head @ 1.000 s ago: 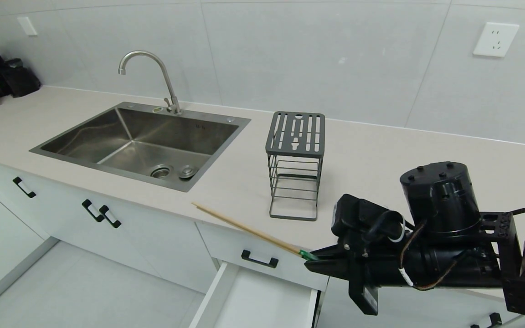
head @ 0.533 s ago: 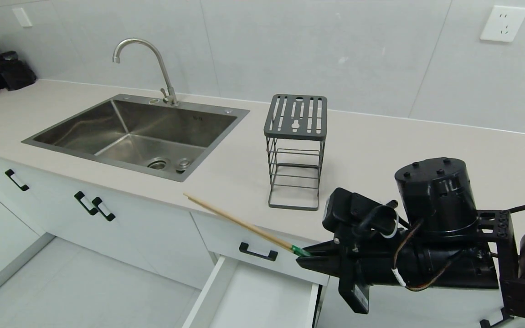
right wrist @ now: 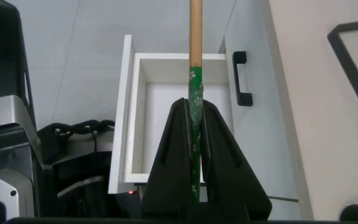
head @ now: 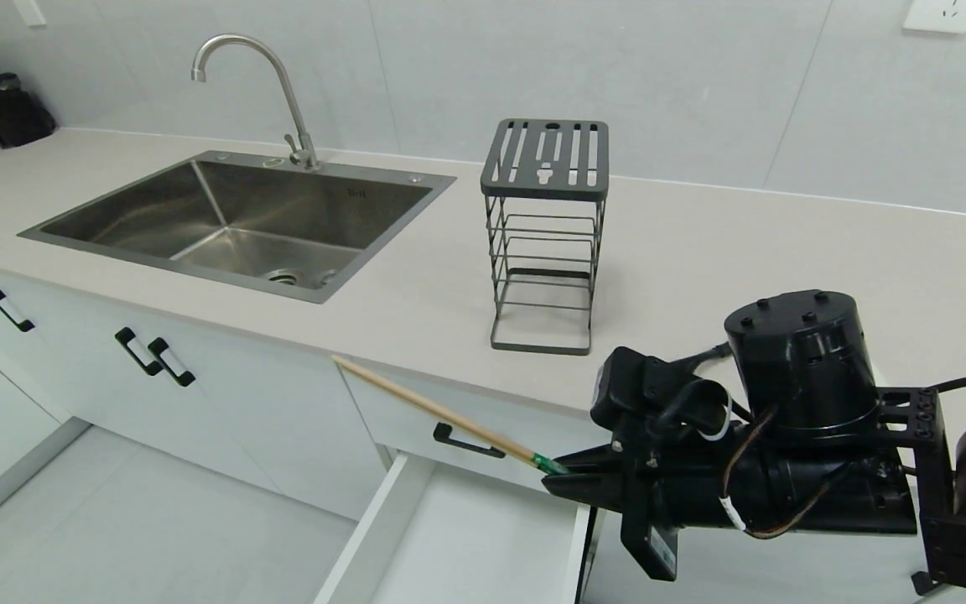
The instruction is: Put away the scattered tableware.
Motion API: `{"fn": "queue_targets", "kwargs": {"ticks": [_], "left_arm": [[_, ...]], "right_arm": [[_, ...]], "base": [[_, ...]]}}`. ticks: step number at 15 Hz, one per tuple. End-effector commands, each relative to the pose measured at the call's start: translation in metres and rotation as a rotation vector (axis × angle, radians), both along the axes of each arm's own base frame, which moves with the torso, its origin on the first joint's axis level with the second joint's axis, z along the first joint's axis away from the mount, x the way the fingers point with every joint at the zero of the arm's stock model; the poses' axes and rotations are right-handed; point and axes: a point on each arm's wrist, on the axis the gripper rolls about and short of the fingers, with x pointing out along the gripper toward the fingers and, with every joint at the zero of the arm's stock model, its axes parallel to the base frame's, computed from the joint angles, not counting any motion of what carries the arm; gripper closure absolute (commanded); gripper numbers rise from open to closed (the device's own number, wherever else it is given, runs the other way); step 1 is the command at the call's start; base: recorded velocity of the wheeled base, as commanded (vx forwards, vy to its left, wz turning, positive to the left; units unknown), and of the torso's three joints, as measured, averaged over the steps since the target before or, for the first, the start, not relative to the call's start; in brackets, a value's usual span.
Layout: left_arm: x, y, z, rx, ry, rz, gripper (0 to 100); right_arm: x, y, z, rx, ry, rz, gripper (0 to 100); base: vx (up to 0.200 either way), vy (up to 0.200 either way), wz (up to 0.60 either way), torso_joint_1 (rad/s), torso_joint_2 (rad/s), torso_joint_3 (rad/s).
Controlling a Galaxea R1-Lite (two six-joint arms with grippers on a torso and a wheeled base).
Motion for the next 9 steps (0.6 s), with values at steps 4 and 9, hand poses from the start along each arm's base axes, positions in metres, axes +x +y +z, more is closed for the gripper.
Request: {"fn": "queue_targets", "kwargs": {"ticks": [4,9], "left_arm": [[0.0000,0.0000,-0.0001,0.000,0.000,0.000,0],[0.0000,0.0000,-0.0001,0.000,0.000,0.000,0]], "right_arm": [[0.0022,0.0034,0.0052,0.010,-0.018,-0.011,100],[-0.0010,0.0053,0.0057,0.011,-0.018,-0.001,100]], "base": [[0.000,0.000,0.00,-0.199,0.38,0.183],[0.000,0.000,0.00,-0.128,0.25,0.117]]}}
